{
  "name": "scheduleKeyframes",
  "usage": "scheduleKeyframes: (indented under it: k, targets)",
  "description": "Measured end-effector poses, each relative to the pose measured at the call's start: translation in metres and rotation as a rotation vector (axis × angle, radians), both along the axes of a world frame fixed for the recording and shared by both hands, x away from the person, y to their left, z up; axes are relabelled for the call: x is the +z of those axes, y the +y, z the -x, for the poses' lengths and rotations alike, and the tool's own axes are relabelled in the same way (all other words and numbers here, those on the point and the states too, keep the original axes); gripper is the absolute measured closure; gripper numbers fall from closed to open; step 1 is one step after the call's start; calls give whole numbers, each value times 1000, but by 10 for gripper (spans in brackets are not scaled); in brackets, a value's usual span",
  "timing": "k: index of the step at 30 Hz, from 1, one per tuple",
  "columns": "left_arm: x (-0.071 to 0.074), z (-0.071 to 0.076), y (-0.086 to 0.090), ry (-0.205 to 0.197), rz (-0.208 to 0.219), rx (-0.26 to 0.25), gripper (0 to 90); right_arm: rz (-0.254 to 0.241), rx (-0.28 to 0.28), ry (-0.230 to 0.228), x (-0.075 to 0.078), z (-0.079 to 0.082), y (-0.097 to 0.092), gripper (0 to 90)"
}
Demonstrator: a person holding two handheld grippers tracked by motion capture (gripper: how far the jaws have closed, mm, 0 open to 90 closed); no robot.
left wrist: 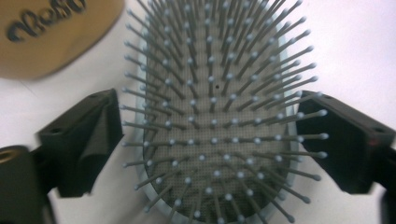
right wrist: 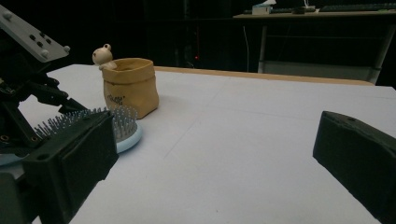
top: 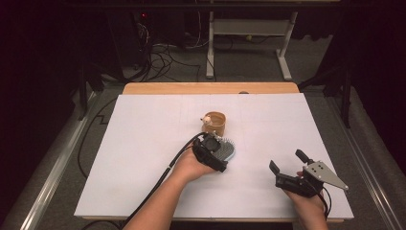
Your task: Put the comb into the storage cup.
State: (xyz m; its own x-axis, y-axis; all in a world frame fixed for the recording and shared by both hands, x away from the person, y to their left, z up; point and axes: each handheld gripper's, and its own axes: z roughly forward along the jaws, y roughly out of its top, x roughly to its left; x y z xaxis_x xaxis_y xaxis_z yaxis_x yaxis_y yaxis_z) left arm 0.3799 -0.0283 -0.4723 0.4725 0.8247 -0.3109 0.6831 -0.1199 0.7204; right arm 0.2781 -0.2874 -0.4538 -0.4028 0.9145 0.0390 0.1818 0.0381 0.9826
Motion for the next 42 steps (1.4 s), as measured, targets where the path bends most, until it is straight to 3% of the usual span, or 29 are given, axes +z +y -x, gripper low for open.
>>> scheduleKeyframes:
  k: [3, 42]
  targets:
    - [-1, -2, 0, 27, 4, 1, 160, 0, 1, -1, 0, 0, 0, 4]
    - [-1, -1, -2, 25, -2, -14, 205, -1, -3, -3, 1, 0, 0, 4]
